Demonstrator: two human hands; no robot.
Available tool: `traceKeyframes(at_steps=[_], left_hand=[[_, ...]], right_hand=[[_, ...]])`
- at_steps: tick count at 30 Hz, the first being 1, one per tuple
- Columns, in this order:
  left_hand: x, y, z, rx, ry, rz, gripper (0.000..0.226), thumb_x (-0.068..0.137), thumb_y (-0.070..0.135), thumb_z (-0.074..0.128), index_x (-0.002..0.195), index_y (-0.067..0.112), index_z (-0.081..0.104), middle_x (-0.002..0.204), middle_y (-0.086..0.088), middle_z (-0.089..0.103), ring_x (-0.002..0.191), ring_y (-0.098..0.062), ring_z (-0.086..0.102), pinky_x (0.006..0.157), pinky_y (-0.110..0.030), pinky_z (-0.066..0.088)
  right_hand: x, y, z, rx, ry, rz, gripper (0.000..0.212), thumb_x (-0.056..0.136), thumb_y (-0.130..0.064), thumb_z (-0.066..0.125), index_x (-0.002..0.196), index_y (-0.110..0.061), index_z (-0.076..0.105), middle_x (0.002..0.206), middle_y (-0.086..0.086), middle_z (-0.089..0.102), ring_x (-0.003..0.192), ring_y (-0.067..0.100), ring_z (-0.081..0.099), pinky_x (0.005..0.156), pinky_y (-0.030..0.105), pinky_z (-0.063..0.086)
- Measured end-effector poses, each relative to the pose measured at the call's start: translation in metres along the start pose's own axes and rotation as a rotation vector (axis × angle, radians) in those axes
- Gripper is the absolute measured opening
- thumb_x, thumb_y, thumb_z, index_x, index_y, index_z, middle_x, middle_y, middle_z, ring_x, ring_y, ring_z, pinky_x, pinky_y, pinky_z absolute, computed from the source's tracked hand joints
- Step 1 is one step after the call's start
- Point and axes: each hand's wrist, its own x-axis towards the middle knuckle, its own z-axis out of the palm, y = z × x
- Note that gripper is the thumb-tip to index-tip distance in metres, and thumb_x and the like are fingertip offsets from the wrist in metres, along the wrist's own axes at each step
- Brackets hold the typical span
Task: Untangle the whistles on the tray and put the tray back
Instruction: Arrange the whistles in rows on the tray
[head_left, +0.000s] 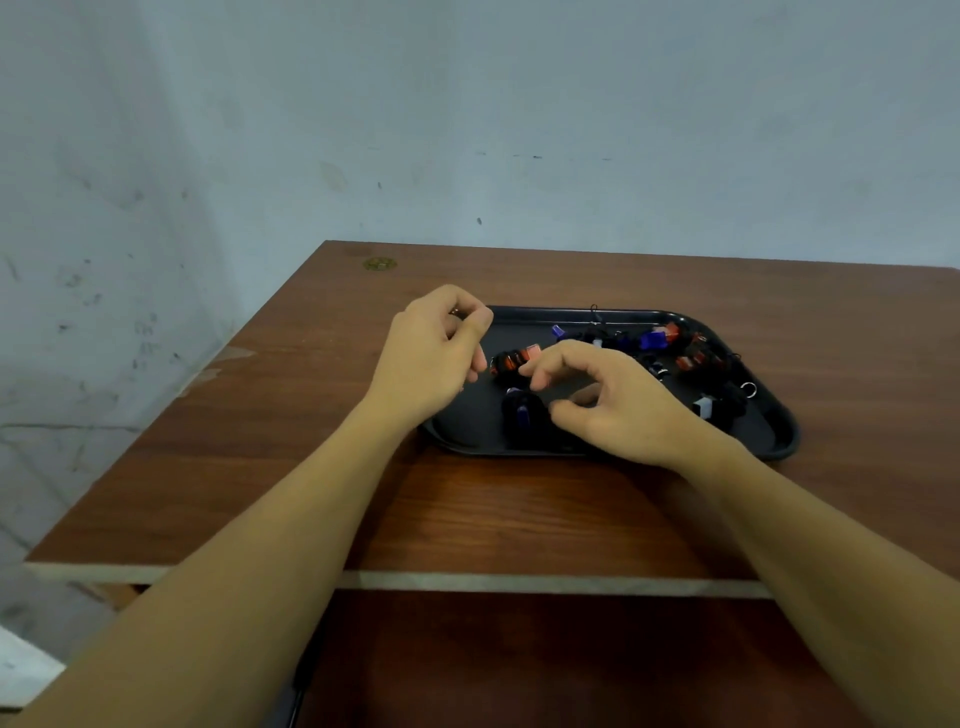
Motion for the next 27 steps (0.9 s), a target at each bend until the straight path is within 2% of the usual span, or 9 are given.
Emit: traceKeyframes(at_steps=[3, 8, 11, 13, 14, 17, 19, 23, 27], left_hand=[[0.001, -0.001, -0.002, 0.010, 0.007, 0.001, 0.013, 0.101, 0.026, 0.055, 0.097, 0.016, 0.063, 0.060, -0.001, 0.069, 0.047, -0.011, 0.061, 0.046, -0.016, 0.042], [0.007, -0.004, -0.006, 0.140, -0.012, 0.045, 0.015, 0.101, 0.028, 0.055, 0.096, 0.016, 0.062, 0.056, -0.002, 0.067, 0.042, -0.007, 0.055, 0.053, -0.027, 0.049], [0.013, -0.009, -0.006, 0.243, -0.038, 0.054, 0.017, 0.100, 0.033, 0.056, 0.093, 0.019, 0.063, 0.052, 0.000, 0.060, 0.047, -0.011, 0.054, 0.054, -0.028, 0.044], [0.018, -0.012, -0.005, 0.311, -0.069, 0.057, 0.021, 0.099, 0.035, 0.057, 0.089, 0.019, 0.065, 0.051, 0.004, 0.053, 0.046, -0.007, 0.047, 0.053, -0.027, 0.037], [0.021, -0.014, -0.003, 0.346, -0.097, 0.064, 0.022, 0.099, 0.036, 0.057, 0.087, 0.019, 0.065, 0.052, 0.005, 0.053, 0.048, -0.007, 0.048, 0.056, -0.027, 0.039], [0.027, -0.017, 0.001, 0.450, -0.188, 0.085, 0.022, 0.099, 0.037, 0.056, 0.086, 0.022, 0.066, 0.059, 0.008, 0.057, 0.060, -0.010, 0.053, 0.070, -0.031, 0.048], [0.032, -0.018, 0.005, 0.489, -0.226, 0.083, 0.021, 0.098, 0.038, 0.056, 0.088, 0.023, 0.067, 0.065, 0.008, 0.060, 0.066, -0.013, 0.057, 0.070, -0.036, 0.052], [0.042, -0.015, 0.013, 0.504, -0.283, 0.047, 0.017, 0.097, 0.033, 0.056, 0.098, 0.022, 0.069, 0.085, 0.003, 0.071, 0.082, -0.019, 0.066, 0.078, -0.042, 0.057], [0.050, -0.011, 0.016, 0.507, -0.304, 0.028, 0.021, 0.094, 0.017, 0.054, 0.110, 0.018, 0.069, 0.097, 0.000, 0.072, 0.091, -0.021, 0.066, 0.085, -0.042, 0.056]], right_hand=[[0.003, -0.001, 0.000, -0.009, 0.008, 0.022, 0.028, 0.090, -0.003, 0.063, 0.106, -0.026, 0.066, 0.120, -0.014, 0.064, 0.105, 0.002, 0.064, 0.083, 0.023, 0.057], [0.021, 0.006, -0.006, -0.131, 0.099, 0.009, 0.027, 0.091, -0.006, 0.063, 0.107, -0.027, 0.066, 0.111, -0.015, 0.066, 0.097, 0.001, 0.063, 0.077, 0.018, 0.052], [0.042, 0.006, -0.010, -0.378, 0.084, -0.021, 0.025, 0.095, -0.023, 0.064, 0.119, -0.030, 0.065, 0.121, -0.013, 0.064, 0.110, 0.008, 0.055, 0.096, 0.032, 0.048], [0.056, 0.005, -0.009, -0.504, -0.031, -0.014, 0.033, 0.097, -0.031, 0.061, 0.130, -0.030, 0.061, 0.128, -0.011, 0.064, 0.119, 0.016, 0.053, 0.110, 0.039, 0.038], [0.061, 0.005, -0.008, -0.544, -0.095, 0.002, 0.036, 0.098, -0.034, 0.060, 0.133, -0.029, 0.060, 0.123, -0.012, 0.066, 0.117, 0.018, 0.054, 0.112, 0.040, 0.035], [0.071, 0.004, -0.005, -0.605, -0.177, 0.035, 0.033, 0.095, -0.042, 0.062, 0.127, -0.032, 0.063, 0.092, -0.020, 0.063, 0.097, 0.019, 0.056, 0.100, 0.045, 0.047], [0.076, 0.005, -0.005, -0.605, -0.120, 0.102, 0.033, 0.092, -0.050, 0.064, 0.118, -0.030, 0.065, 0.100, -0.012, 0.068, 0.098, 0.019, 0.062, 0.091, 0.043, 0.054], [0.089, 0.008, -0.002, -0.615, 0.066, 0.272, 0.044, 0.084, -0.068, 0.060, 0.099, -0.027, 0.064, 0.098, -0.003, 0.069, 0.092, 0.024, 0.065, 0.080, 0.040, 0.055], [0.104, 0.007, 0.002, -0.663, 0.023, 0.346, 0.047, 0.086, -0.065, 0.059, 0.099, -0.020, 0.061, 0.102, 0.004, 0.066, 0.094, 0.030, 0.063, 0.079, 0.039, 0.053]])
